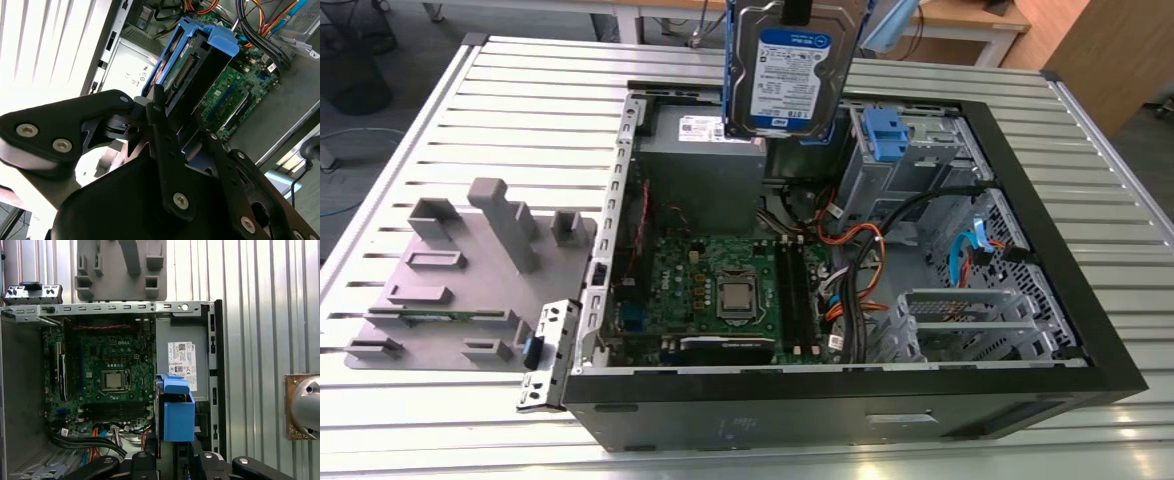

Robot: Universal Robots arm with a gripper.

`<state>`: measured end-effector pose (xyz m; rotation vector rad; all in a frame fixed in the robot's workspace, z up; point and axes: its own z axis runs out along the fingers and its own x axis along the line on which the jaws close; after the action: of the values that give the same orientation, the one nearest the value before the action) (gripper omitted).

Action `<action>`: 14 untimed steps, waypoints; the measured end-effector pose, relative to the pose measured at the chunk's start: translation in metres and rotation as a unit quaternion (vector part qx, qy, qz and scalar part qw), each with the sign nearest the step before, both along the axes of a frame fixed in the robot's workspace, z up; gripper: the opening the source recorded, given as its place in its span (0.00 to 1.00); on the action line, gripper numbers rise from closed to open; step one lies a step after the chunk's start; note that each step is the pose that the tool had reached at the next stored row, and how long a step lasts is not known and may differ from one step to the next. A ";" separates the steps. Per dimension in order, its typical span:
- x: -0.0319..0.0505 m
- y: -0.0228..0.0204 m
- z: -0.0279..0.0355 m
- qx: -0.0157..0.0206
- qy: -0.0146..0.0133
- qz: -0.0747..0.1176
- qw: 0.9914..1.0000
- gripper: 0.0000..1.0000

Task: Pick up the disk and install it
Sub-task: 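Pick up the disk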

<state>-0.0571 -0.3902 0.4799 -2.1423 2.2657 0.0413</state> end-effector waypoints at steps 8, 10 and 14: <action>0.0000 -0.0017 0.0000 -0.001 0.000 0.000 1.000 0.35; 0.0000 -0.0020 -0.0001 -0.001 0.000 0.000 1.000 0.35; 0.0000 -0.0031 0.0001 -0.002 0.000 0.000 1.000 0.35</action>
<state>-0.0571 -0.3933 0.4799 -2.1440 2.2673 0.0376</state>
